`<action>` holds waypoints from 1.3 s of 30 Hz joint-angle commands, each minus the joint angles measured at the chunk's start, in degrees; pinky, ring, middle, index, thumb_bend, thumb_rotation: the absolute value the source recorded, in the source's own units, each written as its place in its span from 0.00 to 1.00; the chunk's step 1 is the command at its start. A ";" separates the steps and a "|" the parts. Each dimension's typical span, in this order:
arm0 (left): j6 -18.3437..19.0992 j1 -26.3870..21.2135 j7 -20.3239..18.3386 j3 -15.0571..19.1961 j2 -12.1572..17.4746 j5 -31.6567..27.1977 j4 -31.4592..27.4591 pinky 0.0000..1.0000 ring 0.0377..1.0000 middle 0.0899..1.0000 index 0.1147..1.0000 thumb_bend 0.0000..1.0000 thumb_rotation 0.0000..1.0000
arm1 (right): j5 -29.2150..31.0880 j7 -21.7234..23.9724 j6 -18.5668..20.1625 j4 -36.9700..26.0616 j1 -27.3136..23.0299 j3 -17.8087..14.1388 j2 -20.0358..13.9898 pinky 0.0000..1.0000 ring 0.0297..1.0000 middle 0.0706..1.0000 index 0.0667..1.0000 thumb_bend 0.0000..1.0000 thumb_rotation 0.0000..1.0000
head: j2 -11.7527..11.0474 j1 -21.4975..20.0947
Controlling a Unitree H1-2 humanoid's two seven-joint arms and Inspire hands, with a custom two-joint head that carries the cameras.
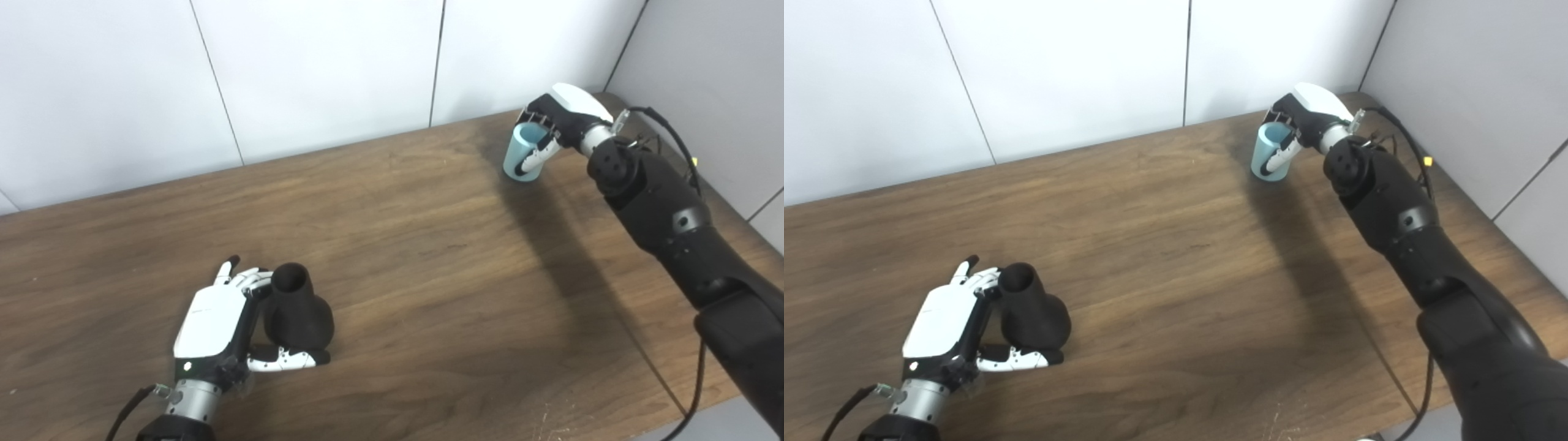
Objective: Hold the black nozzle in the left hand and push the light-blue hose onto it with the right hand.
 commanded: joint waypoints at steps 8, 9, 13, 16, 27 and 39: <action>0.66 1.14 -1.77 -0.66 0.72 1.08 0.40 1.00 0.82 0.73 0.42 0.52 0.05 | 0.02 -2.16 -0.98 -1.33 -2.16 -1.02 -1.01 0.37 0.43 0.44 0.47 0.53 0.00 | 0.19 0.20; 0.64 1.15 -1.76 -0.68 0.74 1.09 0.41 1.00 0.82 0.73 0.42 0.52 0.05 | -0.10 -2.02 -0.73 -1.55 -2.13 -0.94 -1.01 0.37 0.43 0.44 0.47 0.53 0.00 | 0.21 0.24; 0.90 1.27 -1.92 -0.68 0.64 1.17 0.15 1.00 0.82 0.73 0.42 0.52 0.05 | -0.42 -1.25 0.47 -3.02 -1.80 -0.75 -1.08 0.37 0.39 0.46 0.50 0.51 0.00 | 0.37 0.68; 0.82 1.38 -1.69 -0.60 0.50 0.97 0.16 1.00 0.82 0.73 0.42 0.52 0.05 | -0.37 -0.76 1.43 -5.22 -1.30 -0.89 -1.01 0.37 0.37 0.46 0.51 0.51 0.00 | 0.60 1.23; 1.91 1.39 -1.95 -1.19 -0.47 2.18 0.13 1.00 0.83 0.73 0.42 0.52 0.05 | -3.28 5.34 6.05 -23.40 0.70 -0.09 -1.80 0.37 0.37 0.46 0.50 0.51 0.00 | 0.93 4.13; 3.35 1.75 -1.63 -2.24 -1.86 3.72 -0.04 1.00 0.83 0.74 0.42 0.52 0.05 | -4.42 14.81 10.31 -37.77 -2.39 0.82 -0.07 0.40 0.38 0.47 0.48 0.52 0.00 | 2.25 11.02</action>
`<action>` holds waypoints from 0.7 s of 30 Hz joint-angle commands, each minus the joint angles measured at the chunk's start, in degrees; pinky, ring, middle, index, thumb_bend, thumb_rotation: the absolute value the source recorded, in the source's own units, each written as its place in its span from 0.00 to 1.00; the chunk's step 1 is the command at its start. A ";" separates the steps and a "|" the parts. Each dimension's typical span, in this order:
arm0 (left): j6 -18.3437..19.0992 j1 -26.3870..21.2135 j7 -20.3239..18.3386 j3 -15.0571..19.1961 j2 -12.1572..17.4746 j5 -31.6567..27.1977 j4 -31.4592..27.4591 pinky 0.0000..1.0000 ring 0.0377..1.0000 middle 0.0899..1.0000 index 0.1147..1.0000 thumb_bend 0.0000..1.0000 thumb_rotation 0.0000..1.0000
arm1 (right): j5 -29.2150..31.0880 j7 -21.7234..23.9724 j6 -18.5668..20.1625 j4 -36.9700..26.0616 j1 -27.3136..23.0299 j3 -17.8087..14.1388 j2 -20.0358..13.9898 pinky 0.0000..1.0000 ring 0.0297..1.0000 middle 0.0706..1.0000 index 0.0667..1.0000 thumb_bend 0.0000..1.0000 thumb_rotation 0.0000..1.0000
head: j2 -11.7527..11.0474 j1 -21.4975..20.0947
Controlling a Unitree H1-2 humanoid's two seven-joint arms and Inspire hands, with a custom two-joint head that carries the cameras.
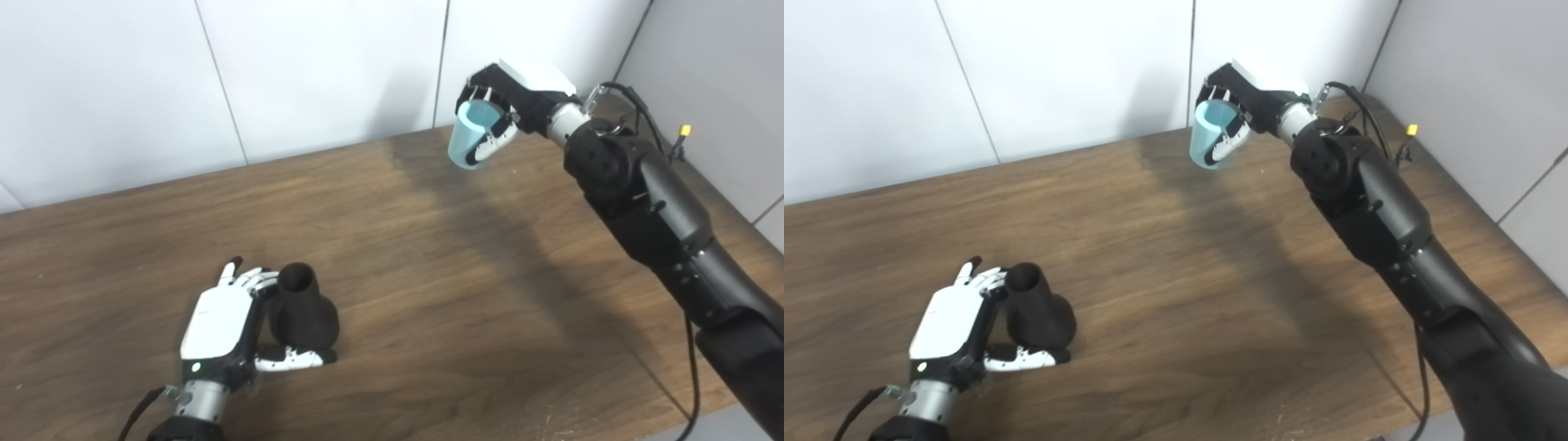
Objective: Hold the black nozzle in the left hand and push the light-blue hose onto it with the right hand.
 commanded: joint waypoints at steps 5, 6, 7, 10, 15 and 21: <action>2.40 1.18 -2.81 -1.73 -0.93 2.21 -0.01 1.00 0.85 0.75 0.42 0.52 0.05 | 0.53 4.29 1.50 -7.44 -5.21 -0.28 0.74 0.44 0.40 0.46 0.46 0.52 0.00 | 0.75 4.24; 2.85 1.20 -3.09 -1.85 -1.14 2.38 -0.19 1.00 0.85 0.75 0.42 0.52 0.05 | 1.04 4.85 1.20 -8.15 -5.43 -0.39 0.88 0.44 0.40 0.46 0.46 0.52 0.00 | 1.00 5.54; 3.21 1.22 -3.20 -1.97 -1.28 2.66 -0.28 1.00 0.86 0.75 0.42 0.52 0.05 | 1.26 5.62 1.30 -9.03 -5.80 -0.31 1.11 0.43 0.40 0.47 0.46 0.52 0.00 | 1.03 5.79; 4.20 1.30 -3.49 -2.38 -1.81 3.47 -0.64 1.00 0.85 0.75 0.42 0.52 0.05 | 1.28 7.89 2.19 -11.30 -6.60 -0.22 1.46 0.42 0.40 0.46 0.47 0.52 0.00 | 1.36 7.97; 5.07 1.66 -3.24 -2.80 -2.43 3.88 -0.96 1.00 0.86 0.75 0.42 0.52 0.05 | 2.22 12.92 5.03 -15.81 -8.45 -0.09 2.63 0.39 0.39 0.46 0.49 0.52 0.00 | 1.85 10.72; 4.84 1.65 -2.12 -3.27 -2.55 4.08 -0.34 1.00 0.84 0.74 0.42 0.52 0.05 | -0.29 16.53 5.49 -20.31 -9.82 1.06 4.17 0.39 0.39 0.46 0.47 0.52 0.00 | 2.23 12.24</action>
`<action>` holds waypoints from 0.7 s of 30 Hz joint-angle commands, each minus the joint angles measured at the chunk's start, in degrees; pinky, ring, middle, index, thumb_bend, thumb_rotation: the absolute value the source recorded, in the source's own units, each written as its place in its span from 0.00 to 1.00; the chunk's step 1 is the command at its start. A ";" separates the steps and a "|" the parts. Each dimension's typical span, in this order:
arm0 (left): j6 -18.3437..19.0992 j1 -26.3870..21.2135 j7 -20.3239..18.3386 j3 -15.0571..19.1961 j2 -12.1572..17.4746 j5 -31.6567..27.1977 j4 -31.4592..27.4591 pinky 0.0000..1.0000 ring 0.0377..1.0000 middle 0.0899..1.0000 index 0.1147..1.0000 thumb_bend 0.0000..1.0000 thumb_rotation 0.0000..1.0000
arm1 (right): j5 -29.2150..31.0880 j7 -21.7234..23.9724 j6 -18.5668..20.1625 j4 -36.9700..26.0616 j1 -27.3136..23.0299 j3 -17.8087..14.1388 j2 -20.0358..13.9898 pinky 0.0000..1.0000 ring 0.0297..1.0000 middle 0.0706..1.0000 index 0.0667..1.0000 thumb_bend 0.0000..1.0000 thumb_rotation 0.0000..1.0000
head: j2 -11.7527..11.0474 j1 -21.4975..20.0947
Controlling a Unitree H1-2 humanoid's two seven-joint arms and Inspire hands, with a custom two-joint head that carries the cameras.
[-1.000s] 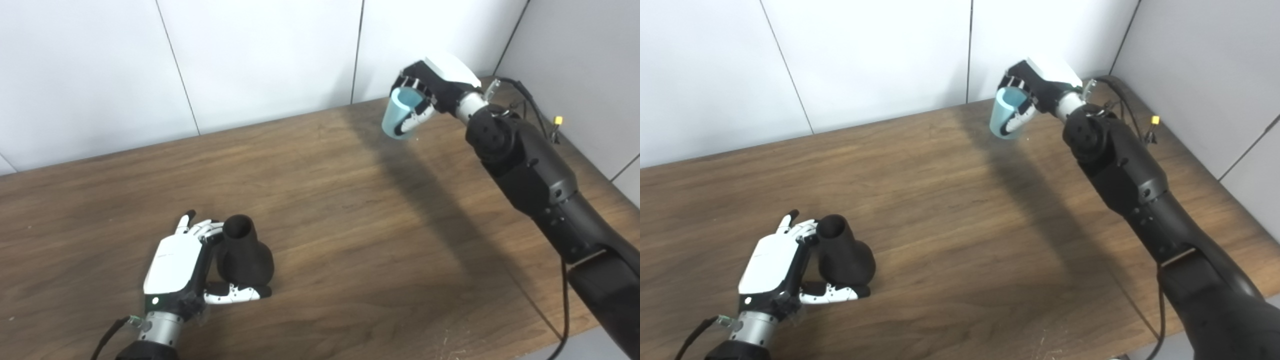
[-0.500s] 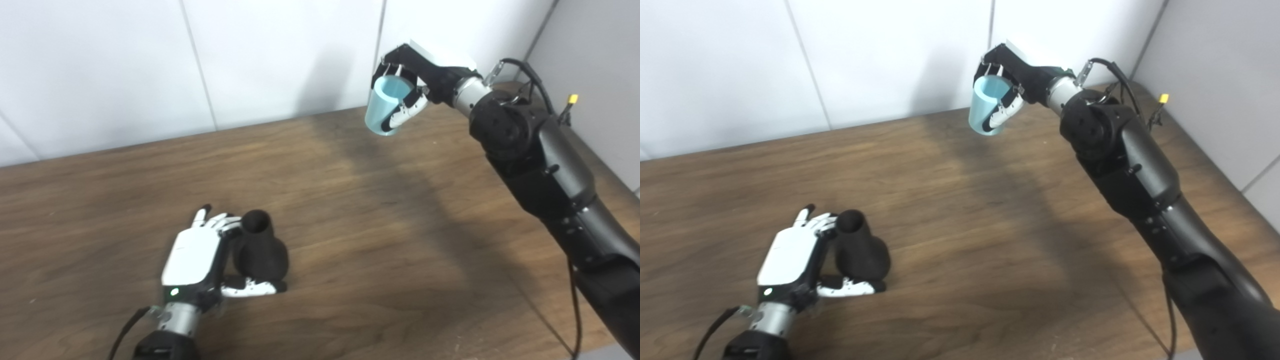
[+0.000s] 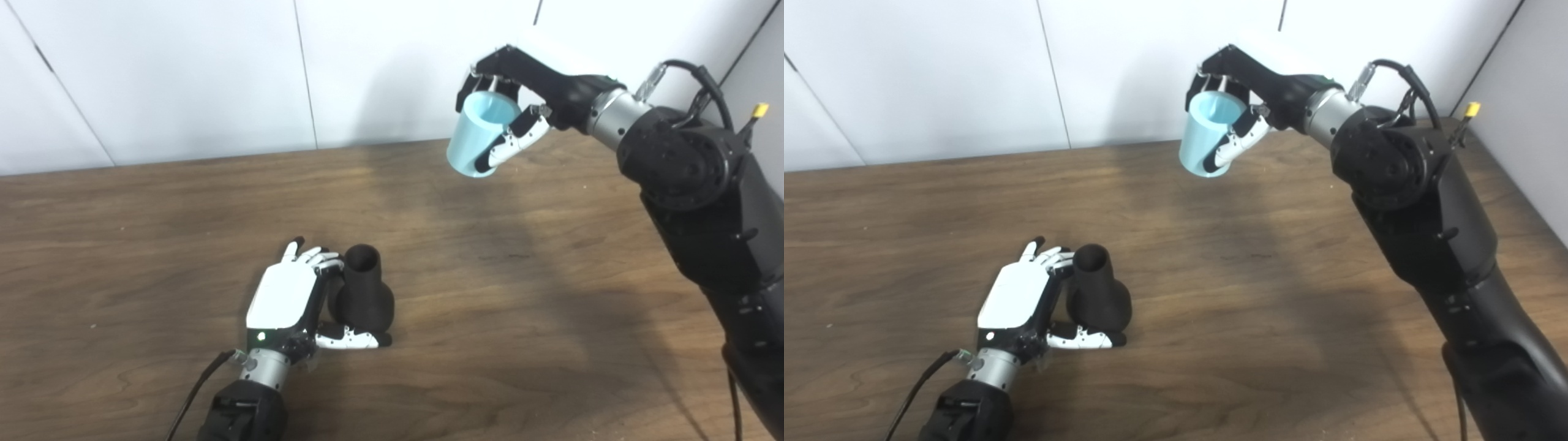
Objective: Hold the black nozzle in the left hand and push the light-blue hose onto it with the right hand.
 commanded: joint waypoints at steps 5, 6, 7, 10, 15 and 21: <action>0.15 0.75 -1.77 -1.82 -0.04 1.05 1.72 1.00 0.85 0.75 0.42 0.52 0.05 | -2.47 0.97 -0.52 -5.45 -3.57 1.03 0.62 0.39 0.40 0.46 0.46 0.52 0.00 | 0.38 1.18; 0.20 0.69 -1.78 -1.90 -0.06 1.02 1.80 1.00 0.85 0.75 0.42 0.52 0.05 | -2.37 1.15 -0.63 -5.91 -3.59 1.17 0.86 0.39 0.40 0.46 0.46 0.52 0.00 | 0.47 1.37; 0.34 0.65 -1.89 -1.95 -0.11 1.02 1.83 1.00 0.85 0.75 0.42 0.52 0.05 | -2.15 1.25 -0.77 -6.24 -3.58 1.24 1.08 0.38 0.40 0.46 0.46 0.52 0.00 | 0.47 1.37; 0.38 0.58 -1.56 -2.02 -0.33 0.96 1.99 1.00 0.85 0.75 0.42 0.52 0.05 | 0.44 0.86 -1.64 -6.80 -3.42 0.83 2.27 0.40 0.39 0.45 0.46 0.52 0.00 | 0.75 1.80; 0.56 0.56 -1.79 -2.24 -0.51 0.91 1.56 1.00 0.85 0.75 0.42 0.52 0.05 | 0.53 2.67 -0.08 -9.05 -3.67 1.47 4.50 0.34 0.38 0.45 0.48 0.52 0.00 | 1.33 2.31; 0.90 0.41 -2.09 -2.46 -0.63 1.14 1.27 1.00 0.86 0.75 0.42 0.52 0.05 | 1.16 5.67 0.08 -11.41 -3.49 3.28 7.24 0.41 0.38 0.45 0.46 0.52 0.00 | 1.78 2.19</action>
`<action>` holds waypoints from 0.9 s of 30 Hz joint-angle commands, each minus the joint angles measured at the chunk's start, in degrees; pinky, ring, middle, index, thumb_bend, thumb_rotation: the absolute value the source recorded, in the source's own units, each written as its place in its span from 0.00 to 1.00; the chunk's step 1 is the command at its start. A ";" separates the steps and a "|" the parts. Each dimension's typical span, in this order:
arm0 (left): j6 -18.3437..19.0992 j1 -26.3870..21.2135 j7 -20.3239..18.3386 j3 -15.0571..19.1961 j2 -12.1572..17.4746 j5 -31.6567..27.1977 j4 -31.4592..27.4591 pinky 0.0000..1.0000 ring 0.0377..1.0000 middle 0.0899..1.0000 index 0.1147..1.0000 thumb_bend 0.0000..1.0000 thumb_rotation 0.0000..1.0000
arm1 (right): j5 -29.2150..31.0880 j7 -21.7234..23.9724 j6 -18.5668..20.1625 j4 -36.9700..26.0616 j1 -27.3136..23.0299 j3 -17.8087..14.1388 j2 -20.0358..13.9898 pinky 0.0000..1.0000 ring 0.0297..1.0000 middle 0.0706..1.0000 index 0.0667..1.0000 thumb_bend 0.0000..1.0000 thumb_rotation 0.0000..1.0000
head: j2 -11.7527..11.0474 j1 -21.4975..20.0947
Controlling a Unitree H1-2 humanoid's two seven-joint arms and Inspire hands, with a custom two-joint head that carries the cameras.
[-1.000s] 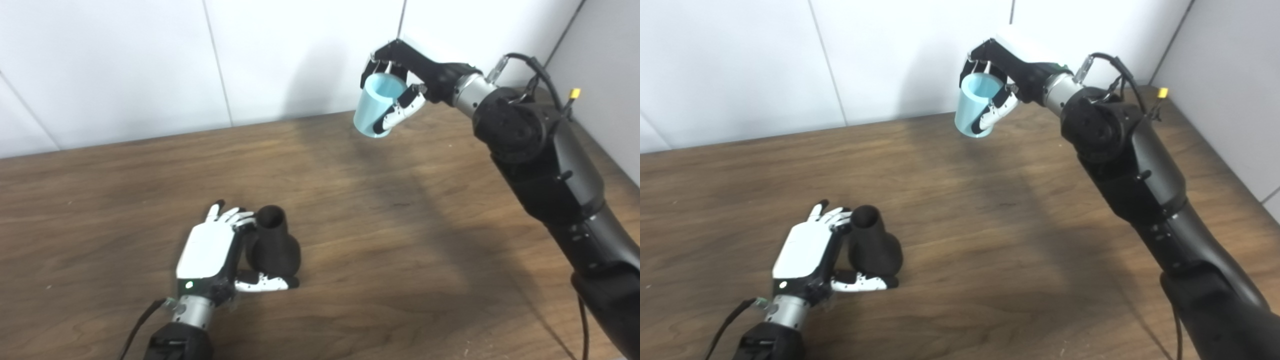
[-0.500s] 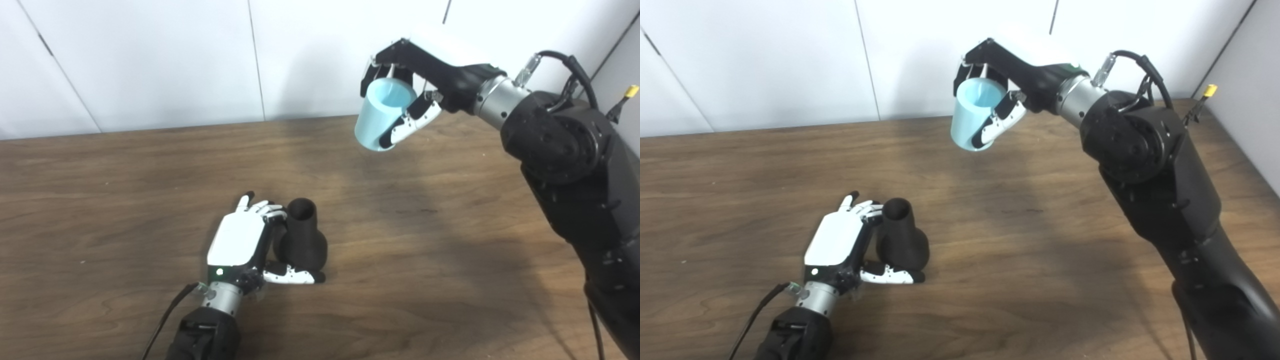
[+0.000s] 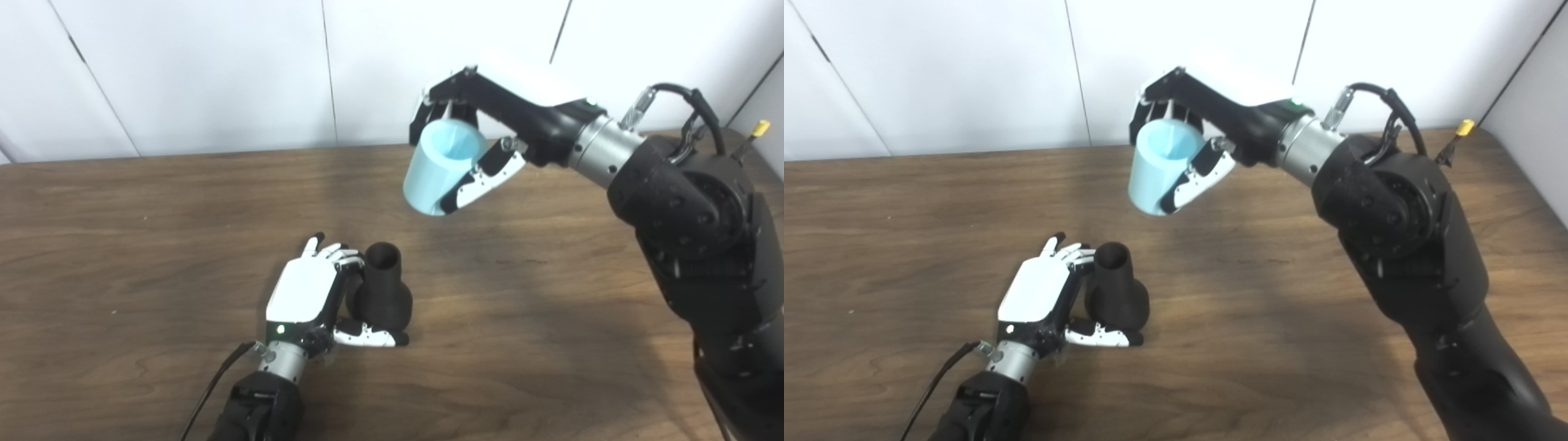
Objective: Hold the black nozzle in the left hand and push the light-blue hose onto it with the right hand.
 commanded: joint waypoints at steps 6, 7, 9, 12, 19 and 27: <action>0.56 0.69 -2.69 -1.76 -0.42 1.51 0.95 1.00 0.85 0.75 0.42 0.52 0.05 | -3.26 5.80 0.25 -3.39 -1.56 -0.60 4.13 0.42 0.39 0.45 0.47 0.52 0.00 | 0.53 0.24; 0.54 0.70 -2.60 -1.77 -0.46 1.55 0.97 1.00 0.85 0.75 0.42 0.52 0.05 | -3.53 6.35 0.26 -3.47 -1.41 -0.68 4.56 0.40 0.39 0.46 0.47 0.52 0.00 | 0.53 0.24; 0.47 0.79 -2.52 -1.75 -0.52 1.68 0.91 1.00 0.85 0.75 0.42 0.52 0.05 | -3.61 7.54 0.28 -3.38 -0.98 -0.75 5.37 0.38 0.38 0.46 0.47 0.52 0.00 | 0.65 0.35; 0.64 0.92 -2.77 -1.80 -0.54 2.00 0.53 1.00 0.85 0.75 0.42 0.52 0.05 | -4.08 10.41 0.27 -3.41 -0.62 -1.52 6.96 0.36 0.38 0.46 0.48 0.52 0.00 | 0.85 0.41; 0.83 1.13 -2.99 -1.96 -0.53 2.34 0.13 1.00 0.85 0.74 0.42 0.52 0.05 | -7.40 13.63 0.25 -3.78 -0.31 -1.32 9.40 0.37 0.37 0.46 0.49 0.52 0.00 | 1.08 0.47; 0.88 1.26 -3.04 -2.04 -0.47 2.50 -0.20 1.00 0.85 0.74 0.42 0.52 0.05 | -6.99 11.17 -0.18 -2.32 0.41 -0.72 8.90 0.37 0.38 0.47 0.47 0.52 0.00 | 1.34 0.59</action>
